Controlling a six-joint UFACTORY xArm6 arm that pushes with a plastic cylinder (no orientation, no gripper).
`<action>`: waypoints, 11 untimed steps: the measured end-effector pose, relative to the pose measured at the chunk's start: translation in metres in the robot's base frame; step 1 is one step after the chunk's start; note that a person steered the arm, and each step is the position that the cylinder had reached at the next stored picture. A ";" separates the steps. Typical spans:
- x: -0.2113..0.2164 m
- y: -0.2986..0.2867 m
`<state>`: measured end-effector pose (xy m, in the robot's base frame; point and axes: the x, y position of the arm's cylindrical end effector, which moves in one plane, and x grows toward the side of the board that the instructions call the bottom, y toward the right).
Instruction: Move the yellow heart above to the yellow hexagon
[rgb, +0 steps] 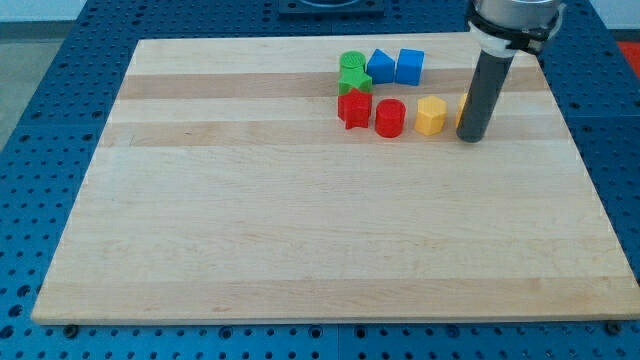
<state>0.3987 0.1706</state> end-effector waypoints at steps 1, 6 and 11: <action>0.012 0.008; -0.040 0.032; -0.090 0.005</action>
<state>0.3089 0.1758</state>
